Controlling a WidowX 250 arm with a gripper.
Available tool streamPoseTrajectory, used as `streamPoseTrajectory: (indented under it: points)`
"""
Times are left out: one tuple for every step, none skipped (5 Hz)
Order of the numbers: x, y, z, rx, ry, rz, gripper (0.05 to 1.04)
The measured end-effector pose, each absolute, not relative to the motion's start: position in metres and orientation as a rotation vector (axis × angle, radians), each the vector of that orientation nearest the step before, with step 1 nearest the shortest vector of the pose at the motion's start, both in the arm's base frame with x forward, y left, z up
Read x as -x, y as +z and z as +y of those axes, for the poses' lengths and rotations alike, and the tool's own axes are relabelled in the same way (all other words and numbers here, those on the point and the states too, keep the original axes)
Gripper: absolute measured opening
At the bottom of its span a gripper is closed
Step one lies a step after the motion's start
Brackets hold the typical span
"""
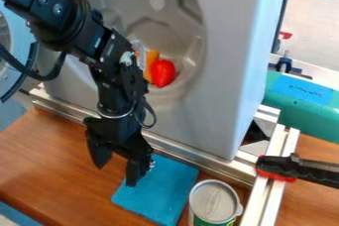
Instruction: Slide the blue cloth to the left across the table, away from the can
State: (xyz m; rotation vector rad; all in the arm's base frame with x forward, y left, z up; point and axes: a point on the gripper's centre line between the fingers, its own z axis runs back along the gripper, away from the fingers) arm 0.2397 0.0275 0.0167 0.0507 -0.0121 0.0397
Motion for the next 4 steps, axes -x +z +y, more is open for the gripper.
streamPoseTrajectory:
  points:
    - [-0.237,0.012,0.027,-0.051,0.044,0.003,1.000]
    - [-0.246,-0.001,0.025,-0.165,0.114,-0.103,1.000]
    - [-0.258,-0.013,0.020,-0.152,0.109,-0.170,1.000]
    - [-0.267,-0.026,0.014,-0.114,0.112,-0.158,1.000]
